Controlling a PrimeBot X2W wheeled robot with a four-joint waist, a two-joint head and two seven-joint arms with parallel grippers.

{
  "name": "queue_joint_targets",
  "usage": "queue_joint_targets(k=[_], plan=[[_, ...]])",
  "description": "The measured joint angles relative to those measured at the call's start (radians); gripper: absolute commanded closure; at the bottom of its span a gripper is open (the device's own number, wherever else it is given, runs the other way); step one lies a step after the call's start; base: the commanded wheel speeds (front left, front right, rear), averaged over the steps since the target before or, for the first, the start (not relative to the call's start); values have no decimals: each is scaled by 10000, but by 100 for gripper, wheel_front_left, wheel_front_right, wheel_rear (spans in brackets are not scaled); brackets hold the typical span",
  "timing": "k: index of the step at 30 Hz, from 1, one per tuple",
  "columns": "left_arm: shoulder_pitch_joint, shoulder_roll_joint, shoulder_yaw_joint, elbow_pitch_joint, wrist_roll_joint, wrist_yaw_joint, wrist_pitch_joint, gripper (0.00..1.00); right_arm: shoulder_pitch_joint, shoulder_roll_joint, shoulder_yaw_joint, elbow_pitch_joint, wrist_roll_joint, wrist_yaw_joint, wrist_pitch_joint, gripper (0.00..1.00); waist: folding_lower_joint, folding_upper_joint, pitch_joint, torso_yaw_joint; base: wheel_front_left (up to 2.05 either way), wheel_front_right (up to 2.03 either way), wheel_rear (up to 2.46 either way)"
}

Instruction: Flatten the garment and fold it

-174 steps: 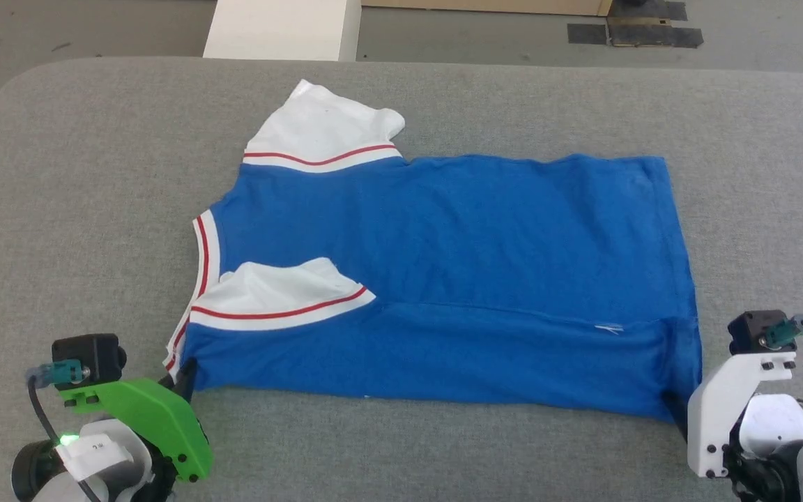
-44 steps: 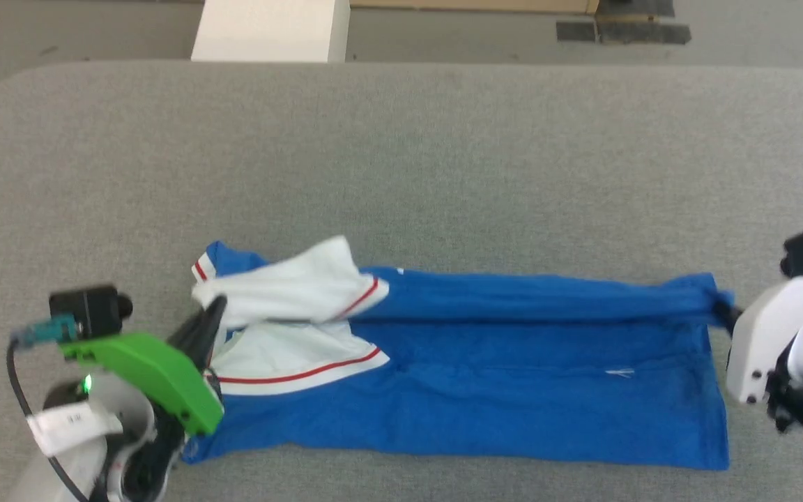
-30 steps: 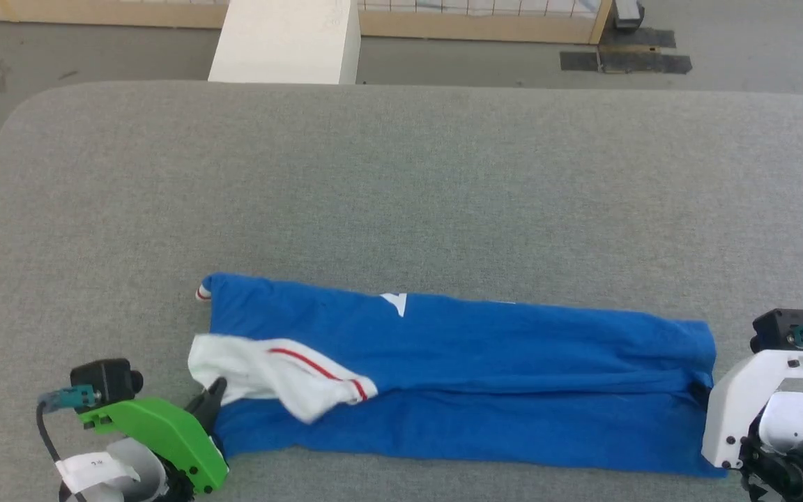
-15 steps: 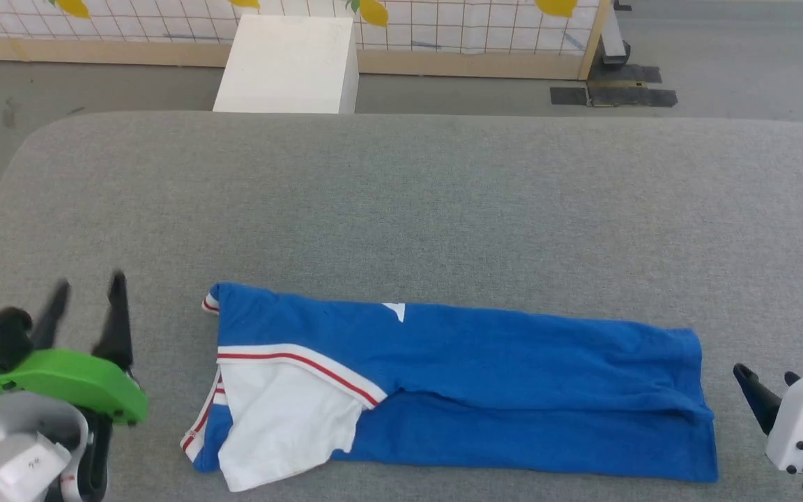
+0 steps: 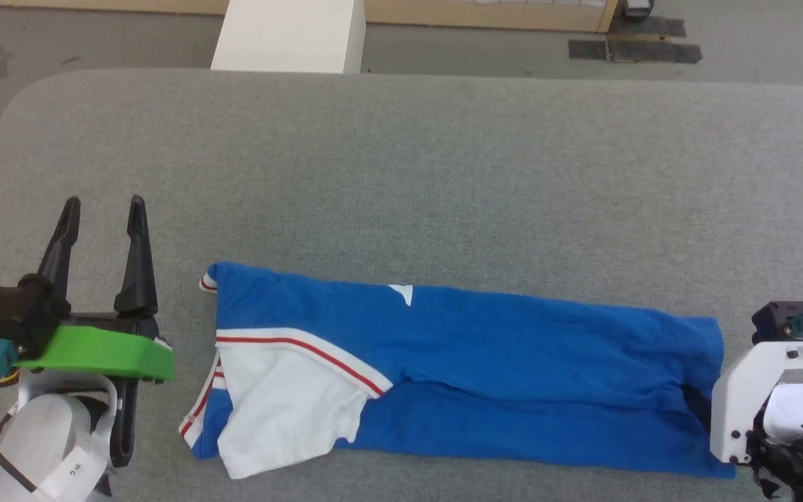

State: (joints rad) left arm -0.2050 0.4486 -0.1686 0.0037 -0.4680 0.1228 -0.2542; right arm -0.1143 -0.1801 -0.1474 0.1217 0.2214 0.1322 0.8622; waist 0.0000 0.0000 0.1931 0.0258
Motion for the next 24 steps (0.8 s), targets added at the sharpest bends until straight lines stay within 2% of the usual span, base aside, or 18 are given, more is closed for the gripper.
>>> queue_joint_targets(k=[3, 4, 6, 11, 15, 19, 24], plan=[[62, -362, 359, -25, 301, -274, -2, 0, -181, -104, 157, 236, 4, 0, 19, 0, 0, 0, 124, 43, 0, 0, 0], [105, -472, 493, -25, 410, -353, -19, 0, -244, -151, 190, 291, 52, 0, 86, 59, 0, 0, 157, 47, 0, 0, 0], [188, -648, 713, 6, 591, -514, -29, 0, -335, -257, 226, 347, 159, 0, 88, 100, 0, 0, 189, 35, 0, 0, 0], [401, -1016, 1216, -12, 832, -897, -29, 0, -514, -479, -13, 545, 385, 10, -2, 100, 0, 0, 243, -17, 0, 0, 0], [465, -1164, 1511, -44, 1152, -1154, -29, 0, -623, -991, -765, 779, 395, 10, -4, 100, 0, 0, 333, -33, 0, 0, 0], [467, -1365, 1662, -19, 1289, -1361, -29, 0, -705, -1626, -1806, 1237, -98, 8, -100, 100, 0, 0, 461, -33, 0, 0, 0], [458, -1588, 1801, 86, 1436, -1580, -29, 0, -896, -1674, -2708, 1607, -836, 6, -424, 100, 0, 0, 593, -2, 0, 0, 0]])
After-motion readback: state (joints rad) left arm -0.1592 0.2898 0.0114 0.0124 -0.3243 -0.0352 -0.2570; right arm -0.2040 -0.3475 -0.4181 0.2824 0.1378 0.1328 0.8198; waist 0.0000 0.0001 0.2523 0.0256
